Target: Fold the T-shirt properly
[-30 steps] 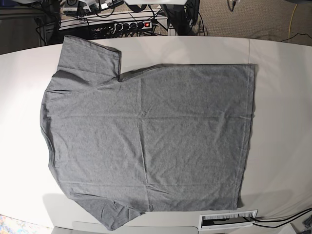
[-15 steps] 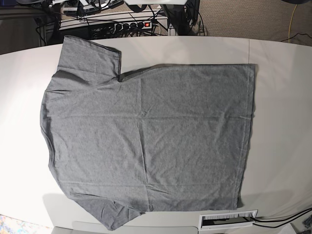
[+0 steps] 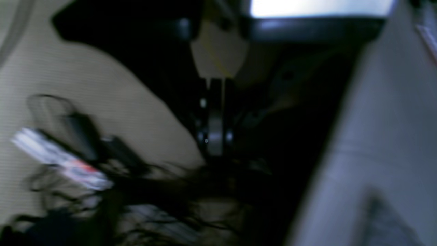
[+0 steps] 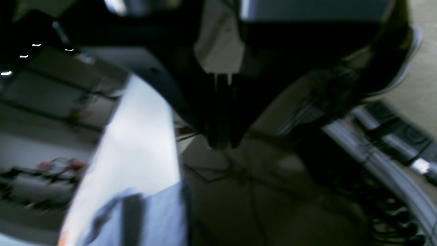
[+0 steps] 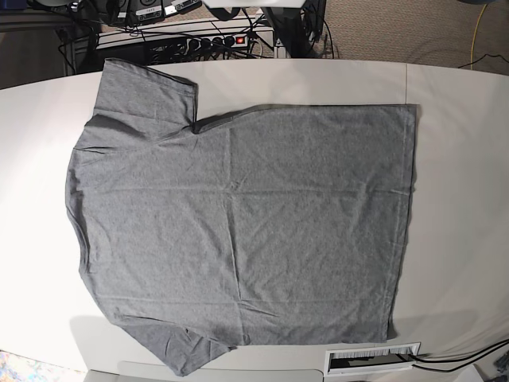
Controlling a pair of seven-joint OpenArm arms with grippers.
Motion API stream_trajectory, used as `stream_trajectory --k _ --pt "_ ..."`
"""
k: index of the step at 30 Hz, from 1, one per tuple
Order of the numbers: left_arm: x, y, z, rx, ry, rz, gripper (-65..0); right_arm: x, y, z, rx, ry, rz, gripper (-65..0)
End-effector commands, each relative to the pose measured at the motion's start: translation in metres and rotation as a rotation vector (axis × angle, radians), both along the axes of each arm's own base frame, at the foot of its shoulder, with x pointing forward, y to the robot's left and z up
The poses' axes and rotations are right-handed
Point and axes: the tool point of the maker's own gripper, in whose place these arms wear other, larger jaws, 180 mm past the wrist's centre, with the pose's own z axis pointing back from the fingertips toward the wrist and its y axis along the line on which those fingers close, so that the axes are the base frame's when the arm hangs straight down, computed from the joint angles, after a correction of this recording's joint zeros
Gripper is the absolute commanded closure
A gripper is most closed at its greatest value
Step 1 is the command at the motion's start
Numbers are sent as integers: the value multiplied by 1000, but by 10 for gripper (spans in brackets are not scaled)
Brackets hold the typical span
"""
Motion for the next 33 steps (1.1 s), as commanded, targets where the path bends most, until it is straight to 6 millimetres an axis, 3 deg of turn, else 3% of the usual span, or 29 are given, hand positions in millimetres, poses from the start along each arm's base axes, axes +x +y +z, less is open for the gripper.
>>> stream_trajectory --k 1,7,17,22,25,29,33 --pt "2 -3 10 -3 -33 -22 0 1 2 6 -7 -20 20 0" --pt "35 -2 38 59 -210 -93 0 24 6 21 -54 -110 68 0" --pt "67 -9 61 126 -335 -134 0 86 6 83 -62 -351 34 0" --pt "106 -7 67 108 -432 -89 0 87 18 62 -112 -198 163 0" --pt "124 -5 70 86 -469 -51 -40 92 19 58 -137 -182 170 0" --pt "133 -6 70 79 -479 -59 -40 111 17 65 -141 -243 140 0" --pt "135 -16 52 51 -374 -125 -40 129 9 62 -91 -248 64 0"
